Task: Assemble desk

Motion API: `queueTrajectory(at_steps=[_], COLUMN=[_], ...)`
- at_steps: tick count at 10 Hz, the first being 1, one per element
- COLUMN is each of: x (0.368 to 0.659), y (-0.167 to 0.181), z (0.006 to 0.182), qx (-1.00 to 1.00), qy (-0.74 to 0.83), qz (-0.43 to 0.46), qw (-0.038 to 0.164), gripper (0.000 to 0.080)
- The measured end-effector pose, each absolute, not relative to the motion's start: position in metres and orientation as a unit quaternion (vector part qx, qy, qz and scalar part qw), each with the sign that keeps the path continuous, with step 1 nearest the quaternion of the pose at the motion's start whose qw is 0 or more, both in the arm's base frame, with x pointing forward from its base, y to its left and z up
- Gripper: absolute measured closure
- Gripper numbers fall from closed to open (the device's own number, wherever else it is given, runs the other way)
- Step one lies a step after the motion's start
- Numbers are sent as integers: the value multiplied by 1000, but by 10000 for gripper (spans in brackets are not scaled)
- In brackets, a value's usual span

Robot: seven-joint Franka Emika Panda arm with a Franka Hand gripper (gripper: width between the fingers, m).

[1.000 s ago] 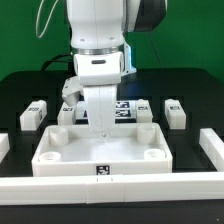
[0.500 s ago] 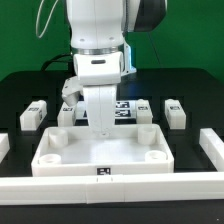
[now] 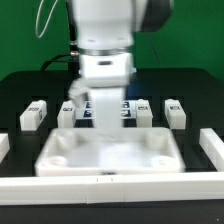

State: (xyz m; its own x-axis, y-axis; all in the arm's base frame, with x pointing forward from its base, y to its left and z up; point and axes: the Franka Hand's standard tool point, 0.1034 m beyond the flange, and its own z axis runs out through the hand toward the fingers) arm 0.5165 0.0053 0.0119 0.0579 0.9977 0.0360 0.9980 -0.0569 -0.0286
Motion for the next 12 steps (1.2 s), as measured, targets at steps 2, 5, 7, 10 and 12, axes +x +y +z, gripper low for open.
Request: queueTrajectory(at_steps=[2, 5, 7, 10, 12], x=[518, 518, 517, 517, 517], y=[30, 40, 37, 37, 37], z=[12, 12, 12, 11, 10], qx=[-725, -723, -719, -721, -721], qy=[-688, -690, -695, -693, -693], qz=[2, 16, 6, 6, 7], qw=[33, 27, 21, 22, 23], gripper=[744, 742, 742, 525, 352])
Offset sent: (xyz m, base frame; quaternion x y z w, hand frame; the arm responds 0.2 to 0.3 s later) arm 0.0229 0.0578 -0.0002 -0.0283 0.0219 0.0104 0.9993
